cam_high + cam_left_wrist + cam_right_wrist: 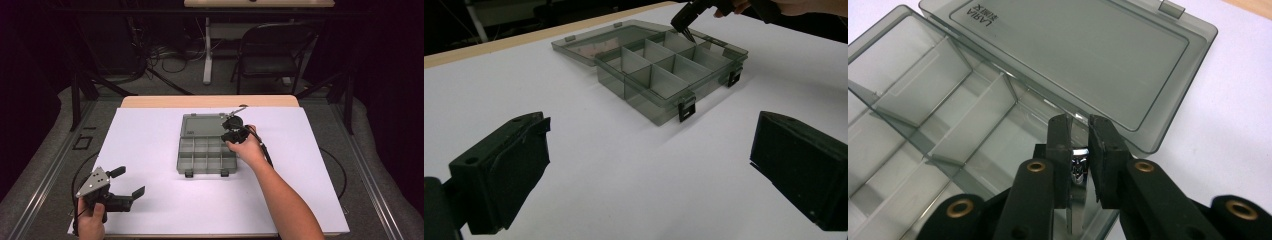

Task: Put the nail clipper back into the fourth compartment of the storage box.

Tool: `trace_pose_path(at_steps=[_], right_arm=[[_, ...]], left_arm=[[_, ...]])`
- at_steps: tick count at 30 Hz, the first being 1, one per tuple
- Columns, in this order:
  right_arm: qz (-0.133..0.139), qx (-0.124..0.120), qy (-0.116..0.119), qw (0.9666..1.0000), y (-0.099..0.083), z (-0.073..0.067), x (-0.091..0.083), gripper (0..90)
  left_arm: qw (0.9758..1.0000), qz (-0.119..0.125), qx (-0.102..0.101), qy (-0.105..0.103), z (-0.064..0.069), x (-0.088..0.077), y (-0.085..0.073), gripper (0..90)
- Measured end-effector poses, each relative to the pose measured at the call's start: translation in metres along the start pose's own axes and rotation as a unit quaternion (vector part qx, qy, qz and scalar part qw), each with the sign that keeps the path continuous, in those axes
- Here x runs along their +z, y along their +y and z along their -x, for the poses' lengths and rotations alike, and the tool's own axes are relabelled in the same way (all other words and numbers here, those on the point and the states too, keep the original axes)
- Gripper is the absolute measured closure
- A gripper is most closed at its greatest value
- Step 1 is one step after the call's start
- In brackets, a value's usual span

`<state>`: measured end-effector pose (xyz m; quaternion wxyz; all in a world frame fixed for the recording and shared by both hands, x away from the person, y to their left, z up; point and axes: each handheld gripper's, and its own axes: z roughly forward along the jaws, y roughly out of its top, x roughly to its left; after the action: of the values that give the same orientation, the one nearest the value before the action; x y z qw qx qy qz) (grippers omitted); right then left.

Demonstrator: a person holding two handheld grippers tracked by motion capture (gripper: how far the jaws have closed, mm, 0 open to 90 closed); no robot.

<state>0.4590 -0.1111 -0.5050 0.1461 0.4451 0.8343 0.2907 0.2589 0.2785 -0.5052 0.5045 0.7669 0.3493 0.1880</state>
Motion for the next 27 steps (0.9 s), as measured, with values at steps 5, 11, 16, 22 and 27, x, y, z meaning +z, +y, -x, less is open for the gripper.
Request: trace_pose_path(at_steps=[5,11,16,22,27], right_arm=[[0.033,-0.001,0.003,0.9994,0.0,0.0,-0.007,58.1],[0.037,-0.013,0.006,0.9992,-0.001,-0.003,-0.018,46.8],[0.042,-0.025,0.027,0.9985,-0.004,-0.009,-0.029,44.9],[0.055,-0.05,0.063,0.9953,-0.01,-0.018,-0.047,40.3],[0.072,-0.045,0.063,0.9944,-0.02,-0.025,-0.057,35.3]], left_arm=[[1.0,-0.001,-0.001,0.0,-0.001,0.001,0.0,2.3],[1.0,-0.001,-0.002,0.003,0.0,0.002,0.001,2.3],[1.0,-0.001,-0.004,0.004,-0.001,0.004,0.002,2.3],[1.0,-0.003,-0.007,0.004,-0.002,0.003,0.0,2.3],[1.0,0.001,-0.009,0.005,-0.002,0.002,0.0,2.3]])
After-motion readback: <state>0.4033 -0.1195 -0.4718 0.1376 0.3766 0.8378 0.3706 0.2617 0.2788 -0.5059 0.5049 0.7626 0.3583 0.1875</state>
